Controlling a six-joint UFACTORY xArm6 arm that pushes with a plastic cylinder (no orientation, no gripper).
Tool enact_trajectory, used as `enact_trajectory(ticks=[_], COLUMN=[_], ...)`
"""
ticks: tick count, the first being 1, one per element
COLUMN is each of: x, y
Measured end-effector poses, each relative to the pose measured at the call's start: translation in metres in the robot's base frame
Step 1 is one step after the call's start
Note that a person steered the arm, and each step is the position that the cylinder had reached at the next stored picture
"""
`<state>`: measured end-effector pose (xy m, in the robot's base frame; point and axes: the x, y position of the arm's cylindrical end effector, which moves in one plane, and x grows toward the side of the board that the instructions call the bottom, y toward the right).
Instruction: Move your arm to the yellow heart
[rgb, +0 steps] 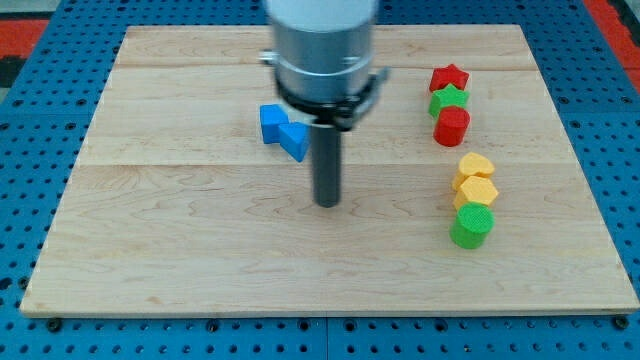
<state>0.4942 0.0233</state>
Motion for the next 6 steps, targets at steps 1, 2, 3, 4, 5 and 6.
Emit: enact_trajectory(ticks=[1, 2, 3, 4, 5, 6], x=[0.0, -0.007, -0.007, -0.007, -0.027, -0.042], y=[0.004, 0.041, 0.036, 0.088, 0.098, 0.103])
